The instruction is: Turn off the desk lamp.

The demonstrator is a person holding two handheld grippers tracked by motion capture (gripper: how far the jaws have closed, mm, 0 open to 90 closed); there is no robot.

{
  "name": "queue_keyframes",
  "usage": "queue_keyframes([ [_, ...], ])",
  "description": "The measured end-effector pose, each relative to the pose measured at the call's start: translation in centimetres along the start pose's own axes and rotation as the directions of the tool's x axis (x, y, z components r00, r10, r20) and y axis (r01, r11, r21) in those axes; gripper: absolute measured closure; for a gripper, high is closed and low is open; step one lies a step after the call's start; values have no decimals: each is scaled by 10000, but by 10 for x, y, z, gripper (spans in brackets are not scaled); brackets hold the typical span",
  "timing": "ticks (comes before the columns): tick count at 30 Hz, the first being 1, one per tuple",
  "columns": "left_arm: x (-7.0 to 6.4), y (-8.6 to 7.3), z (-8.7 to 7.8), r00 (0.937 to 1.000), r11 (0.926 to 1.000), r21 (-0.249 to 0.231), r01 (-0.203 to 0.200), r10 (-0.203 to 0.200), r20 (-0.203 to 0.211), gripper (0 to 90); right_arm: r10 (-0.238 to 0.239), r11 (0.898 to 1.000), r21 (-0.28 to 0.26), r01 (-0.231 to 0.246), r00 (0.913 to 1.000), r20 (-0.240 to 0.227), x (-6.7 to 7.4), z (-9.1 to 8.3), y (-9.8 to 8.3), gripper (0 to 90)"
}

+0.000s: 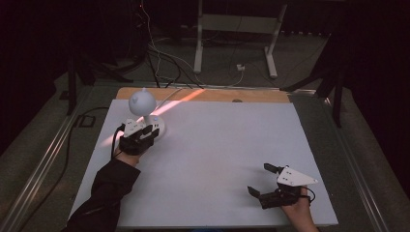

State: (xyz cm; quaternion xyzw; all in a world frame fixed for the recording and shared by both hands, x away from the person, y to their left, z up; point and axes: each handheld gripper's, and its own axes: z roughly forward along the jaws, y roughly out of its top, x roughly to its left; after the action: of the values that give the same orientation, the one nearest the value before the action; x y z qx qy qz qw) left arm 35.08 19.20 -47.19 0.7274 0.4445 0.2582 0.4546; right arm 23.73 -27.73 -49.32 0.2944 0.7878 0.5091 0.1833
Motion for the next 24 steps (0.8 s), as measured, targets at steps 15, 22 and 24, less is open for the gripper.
queue_keyframes([
  [15,-1,-13,-27,9975,9948,797,639,-660,237,140,-19,9999,100,20,9999,-103,1,2,0,0],
  [22,-8,-25,-39,9952,9933,1047,492,-576,786,23,-46,9999,145,48,9999,-137,1,4,0,0],
  [24,-10,-28,-42,9944,9940,1027,372,-470,946,20,-42,9999,153,44,9999,-144,2,4,0,0],
])
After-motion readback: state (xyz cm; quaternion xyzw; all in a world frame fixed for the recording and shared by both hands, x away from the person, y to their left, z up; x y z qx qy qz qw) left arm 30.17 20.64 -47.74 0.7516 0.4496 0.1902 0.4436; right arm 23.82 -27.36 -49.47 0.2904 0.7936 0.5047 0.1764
